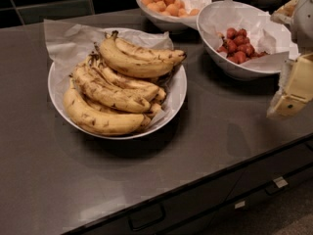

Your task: Pick banana from white bowl

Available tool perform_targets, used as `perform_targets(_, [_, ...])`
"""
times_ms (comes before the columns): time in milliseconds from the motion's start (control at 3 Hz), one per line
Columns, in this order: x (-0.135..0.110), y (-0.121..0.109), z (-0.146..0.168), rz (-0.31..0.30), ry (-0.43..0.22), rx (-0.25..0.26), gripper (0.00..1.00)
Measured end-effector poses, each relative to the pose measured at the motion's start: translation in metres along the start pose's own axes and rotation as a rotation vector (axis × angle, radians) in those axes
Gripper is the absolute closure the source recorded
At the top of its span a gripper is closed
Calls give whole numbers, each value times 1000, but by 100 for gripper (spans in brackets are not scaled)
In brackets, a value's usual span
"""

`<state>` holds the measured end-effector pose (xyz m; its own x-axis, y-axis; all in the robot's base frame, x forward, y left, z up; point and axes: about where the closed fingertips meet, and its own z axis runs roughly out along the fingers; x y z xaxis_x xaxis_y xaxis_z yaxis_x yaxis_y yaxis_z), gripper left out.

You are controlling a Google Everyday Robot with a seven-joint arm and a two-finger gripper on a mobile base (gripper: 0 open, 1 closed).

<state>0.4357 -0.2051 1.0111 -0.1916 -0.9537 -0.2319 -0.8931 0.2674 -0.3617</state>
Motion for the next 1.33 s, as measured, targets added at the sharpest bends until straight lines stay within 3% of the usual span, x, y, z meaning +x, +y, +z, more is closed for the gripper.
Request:
perform_targets(333, [0, 0, 0, 0, 0, 0, 0])
perform_targets(667, [-33, -4, -13, -74, -49, 21, 0])
perform_targets(1333, [-129, -12, -22, -298, -124, 20, 0])
